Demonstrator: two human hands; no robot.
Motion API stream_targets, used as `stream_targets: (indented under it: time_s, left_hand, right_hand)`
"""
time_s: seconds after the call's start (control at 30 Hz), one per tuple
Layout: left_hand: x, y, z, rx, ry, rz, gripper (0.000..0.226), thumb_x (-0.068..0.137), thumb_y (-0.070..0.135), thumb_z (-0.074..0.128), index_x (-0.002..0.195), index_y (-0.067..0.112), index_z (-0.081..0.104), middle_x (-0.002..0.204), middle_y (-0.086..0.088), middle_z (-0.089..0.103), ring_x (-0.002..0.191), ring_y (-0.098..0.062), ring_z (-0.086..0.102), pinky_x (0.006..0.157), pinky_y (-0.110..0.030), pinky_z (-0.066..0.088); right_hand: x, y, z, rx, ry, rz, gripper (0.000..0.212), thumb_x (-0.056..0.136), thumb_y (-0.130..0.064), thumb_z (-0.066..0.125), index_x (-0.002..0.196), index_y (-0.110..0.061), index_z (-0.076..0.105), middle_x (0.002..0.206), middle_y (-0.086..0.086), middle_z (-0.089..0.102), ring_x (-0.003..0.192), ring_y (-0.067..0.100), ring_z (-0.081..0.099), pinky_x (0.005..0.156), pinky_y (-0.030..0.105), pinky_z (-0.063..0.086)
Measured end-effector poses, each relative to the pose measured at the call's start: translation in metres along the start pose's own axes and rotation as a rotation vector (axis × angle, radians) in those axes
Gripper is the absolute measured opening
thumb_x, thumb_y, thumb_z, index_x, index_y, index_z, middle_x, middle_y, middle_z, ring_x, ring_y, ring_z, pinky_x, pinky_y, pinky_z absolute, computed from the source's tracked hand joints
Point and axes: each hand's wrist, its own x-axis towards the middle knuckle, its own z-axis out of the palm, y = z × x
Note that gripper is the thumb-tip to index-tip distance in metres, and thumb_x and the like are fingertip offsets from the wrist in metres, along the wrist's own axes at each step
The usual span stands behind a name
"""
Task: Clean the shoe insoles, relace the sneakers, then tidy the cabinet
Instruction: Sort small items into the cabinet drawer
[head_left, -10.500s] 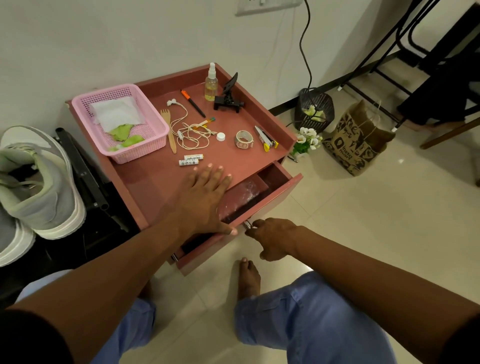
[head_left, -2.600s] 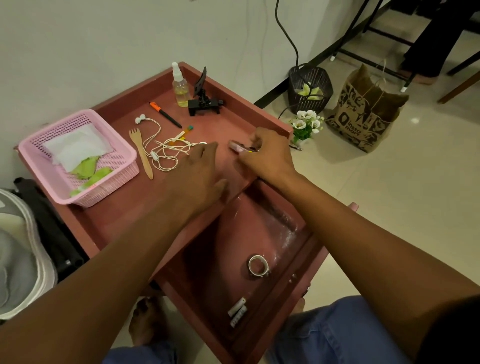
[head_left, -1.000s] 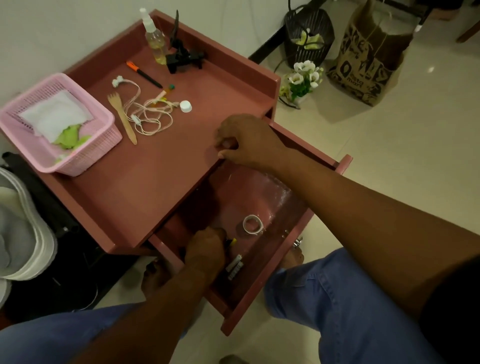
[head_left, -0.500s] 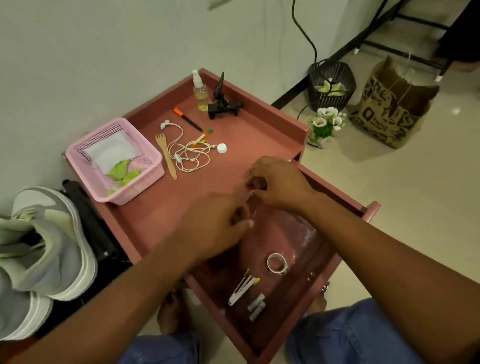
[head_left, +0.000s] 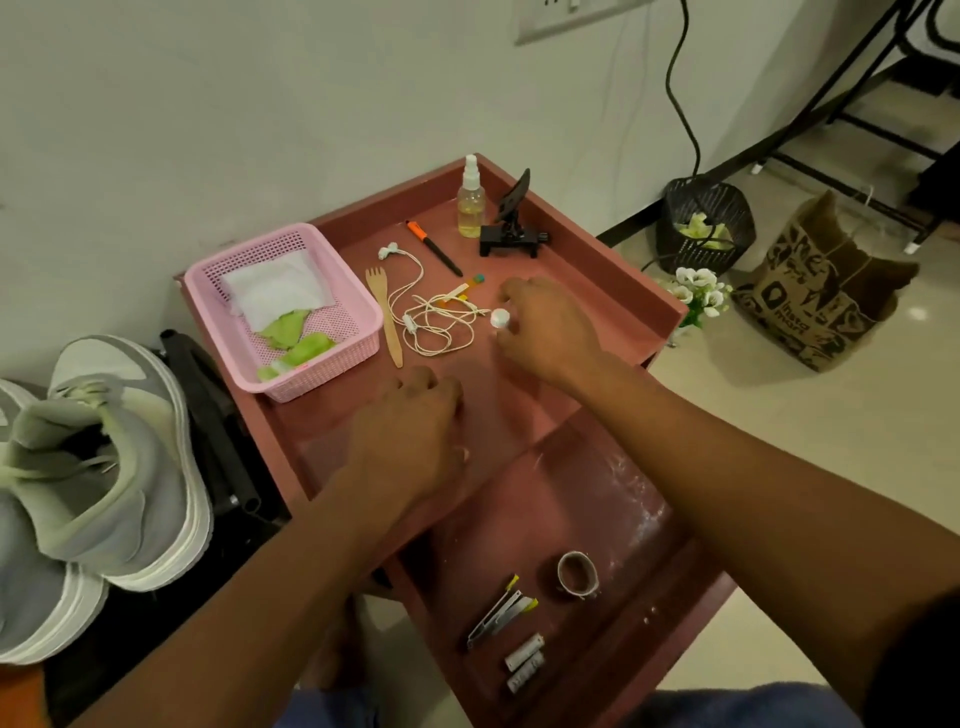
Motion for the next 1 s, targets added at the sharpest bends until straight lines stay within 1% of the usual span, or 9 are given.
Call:
stream_targets:
  time_s: [0.13, 0.2, 0.27, 0.47, 0.53, 0.67, 0.83, 0.93, 1.0]
  left_hand:
    - [-0.001, -0.003, 0.005, -0.031, 0.039, -0.030, 0.056, 0.077, 0.052, 0.074, 0.125, 0.031, 0.054, 0.134, 0.003, 0.049, 0.121, -0.026, 0.050, 0.086, -0.038, 0.049]
    - [0.001, -0.007, 0.005, -0.049, 0.046, -0.028, 0.057, 0.076, 0.053, 0.075, 0.124, 0.033, 0.055, 0.134, 0.005, 0.049, 0.121, -0.025, 0.049, 0.085, -0.036, 0.045]
    - [0.004, -0.010, 0.005, -0.071, 0.040, -0.027, 0.057, 0.075, 0.055, 0.076, 0.124, 0.036, 0.055, 0.135, 0.006, 0.048, 0.122, -0.024, 0.048, 0.086, -0.035, 0.042]
    - [0.005, -0.014, 0.004, -0.079, 0.030, -0.011, 0.058, 0.075, 0.056, 0.076, 0.125, 0.036, 0.054, 0.136, 0.005, 0.047, 0.122, -0.024, 0.047, 0.088, -0.038, 0.043]
    - [0.004, -0.014, 0.004, -0.069, 0.038, -0.001, 0.055, 0.076, 0.052, 0.075, 0.124, 0.033, 0.055, 0.134, 0.002, 0.048, 0.120, -0.026, 0.048, 0.087, -0.039, 0.044]
    - [0.002, -0.013, 0.004, -0.073, 0.059, 0.002, 0.052, 0.077, 0.048, 0.074, 0.122, 0.030, 0.057, 0.131, -0.001, 0.050, 0.118, -0.029, 0.050, 0.087, -0.041, 0.047]
    - [0.003, -0.010, 0.003, -0.061, 0.031, -0.010, 0.060, 0.077, 0.052, 0.077, 0.128, 0.029, 0.055, 0.137, -0.004, 0.049, 0.125, -0.032, 0.049, 0.096, -0.049, 0.051]
    - [0.003, -0.008, 0.003, -0.058, 0.014, -0.016, 0.062, 0.077, 0.051, 0.078, 0.129, 0.028, 0.055, 0.138, -0.005, 0.047, 0.127, -0.033, 0.048, 0.095, -0.050, 0.051]
    - [0.002, -0.007, 0.003, -0.062, 0.018, -0.022, 0.062, 0.076, 0.051, 0.079, 0.129, 0.028, 0.055, 0.138, -0.005, 0.048, 0.126, -0.032, 0.047, 0.095, -0.050, 0.051]
  right_hand:
    - [0.024, -0.006, 0.008, -0.093, -0.016, 0.008, 0.025, 0.086, -0.022, 0.067, 0.111, -0.018, 0.065, 0.111, 0.005, 0.065, 0.106, 0.027, 0.060, 0.072, 0.034, 0.048]
    - [0.030, -0.003, 0.011, -0.113, -0.036, 0.016, 0.009, 0.083, -0.014, 0.063, 0.092, -0.017, 0.063, 0.099, 0.004, 0.063, 0.101, 0.029, 0.061, 0.068, 0.032, 0.042]
    - [0.035, 0.004, 0.010, -0.121, -0.056, 0.020, 0.010, 0.080, -0.012, 0.062, 0.077, -0.019, 0.055, 0.089, 0.003, 0.058, 0.093, 0.030, 0.061, 0.065, 0.032, 0.038]
    - [0.001, 0.005, -0.022, 0.029, -0.030, -0.072, 0.012, 0.080, -0.021, 0.070, 0.091, -0.015, 0.072, 0.088, 0.000, 0.069, 0.081, 0.019, 0.063, 0.069, 0.038, 0.056]
    - [-0.034, -0.003, -0.042, 0.135, -0.117, -0.144, 0.015, 0.081, -0.021, 0.077, 0.095, -0.017, 0.075, 0.089, -0.004, 0.070, 0.077, 0.013, 0.064, 0.070, 0.036, 0.056]
    - [-0.102, -0.006, -0.055, 0.387, -0.471, -0.199, 0.014, 0.082, -0.011, 0.082, 0.091, -0.020, 0.077, 0.088, -0.008, 0.074, 0.076, 0.009, 0.070, 0.068, 0.024, 0.057]
    - [-0.146, 0.013, 0.013, 0.103, -0.731, -0.255, 0.025, 0.074, -0.005, 0.077, 0.096, -0.017, 0.075, 0.097, -0.006, 0.072, 0.083, 0.009, 0.065, 0.067, 0.018, 0.048]
    - [-0.155, 0.022, 0.049, -0.067, -0.881, -0.213, 0.026, 0.082, -0.007, 0.073, 0.106, -0.017, 0.072, 0.110, -0.004, 0.069, 0.094, 0.012, 0.061, 0.066, 0.009, 0.037]
    - [-0.156, 0.024, 0.064, -0.122, -0.920, -0.216, 0.027, 0.083, -0.007, 0.073, 0.107, -0.019, 0.070, 0.115, -0.004, 0.066, 0.095, 0.011, 0.058, 0.071, 0.015, 0.039]
